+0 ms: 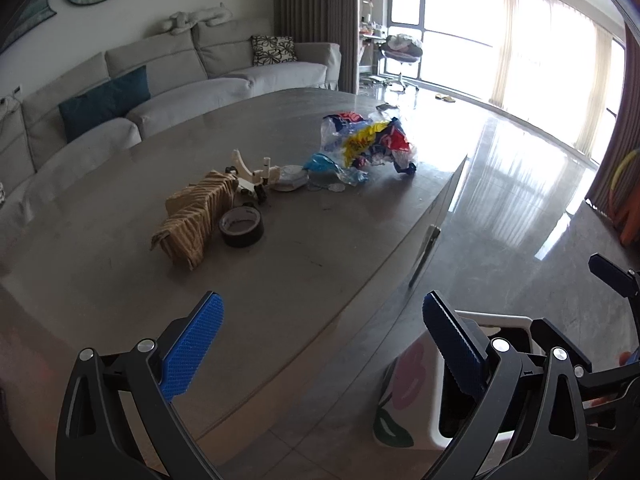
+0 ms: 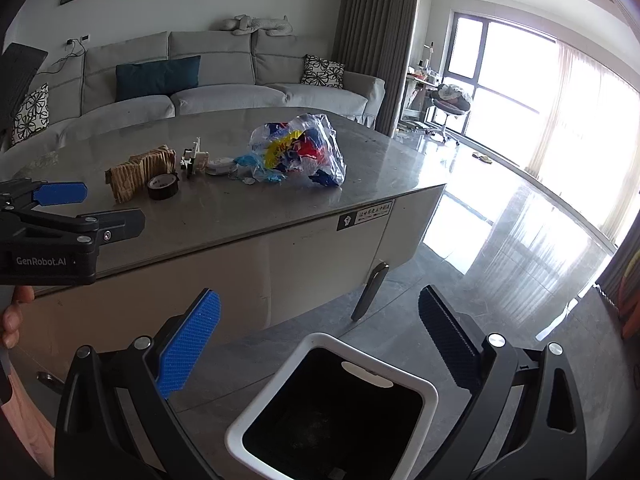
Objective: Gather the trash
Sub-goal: 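Return to the table and grasp the brown cardboard sleeve with the left gripper, then grasp the black tape roll with the right gripper while the left holds the cardboard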
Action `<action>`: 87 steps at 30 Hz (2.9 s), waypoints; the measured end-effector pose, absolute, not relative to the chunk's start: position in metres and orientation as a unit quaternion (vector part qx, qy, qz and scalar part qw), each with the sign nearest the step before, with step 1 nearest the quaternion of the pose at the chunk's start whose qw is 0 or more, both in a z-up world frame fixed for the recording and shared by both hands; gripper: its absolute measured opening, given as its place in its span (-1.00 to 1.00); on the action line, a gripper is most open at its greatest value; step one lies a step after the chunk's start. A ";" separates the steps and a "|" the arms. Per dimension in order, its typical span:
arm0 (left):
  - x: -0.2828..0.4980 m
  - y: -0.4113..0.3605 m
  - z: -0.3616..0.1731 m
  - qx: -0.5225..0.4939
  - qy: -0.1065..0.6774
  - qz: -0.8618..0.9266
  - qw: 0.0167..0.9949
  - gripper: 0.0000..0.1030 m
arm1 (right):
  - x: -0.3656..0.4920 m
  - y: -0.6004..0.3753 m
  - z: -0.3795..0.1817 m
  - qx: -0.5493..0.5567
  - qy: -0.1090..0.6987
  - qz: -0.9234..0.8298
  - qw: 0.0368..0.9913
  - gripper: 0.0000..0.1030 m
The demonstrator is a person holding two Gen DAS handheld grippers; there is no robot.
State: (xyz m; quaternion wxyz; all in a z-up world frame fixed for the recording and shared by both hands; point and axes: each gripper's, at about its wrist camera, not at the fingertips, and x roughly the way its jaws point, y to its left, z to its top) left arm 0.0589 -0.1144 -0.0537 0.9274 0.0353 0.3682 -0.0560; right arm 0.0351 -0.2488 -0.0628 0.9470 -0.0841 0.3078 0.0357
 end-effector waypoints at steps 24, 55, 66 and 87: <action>0.160 -0.010 -0.088 0.033 0.395 0.017 0.918 0.93 | 0.110 -0.145 -0.080 -0.119 0.308 0.095 0.939 0.91; 0.173 -0.009 -0.091 0.057 0.410 0.007 0.910 -0.49 | 0.131 -0.119 -0.090 -0.127 0.313 0.116 0.934 0.91; 0.149 0.007 -0.065 0.058 0.390 0.009 0.919 -0.52 | 0.165 -0.087 -0.096 -0.112 0.323 0.148 0.928 0.91; 0.148 0.037 -0.067 0.046 0.395 0.035 0.917 -0.52 | 0.226 -0.035 -0.120 -0.085 0.395 0.185 0.896 0.91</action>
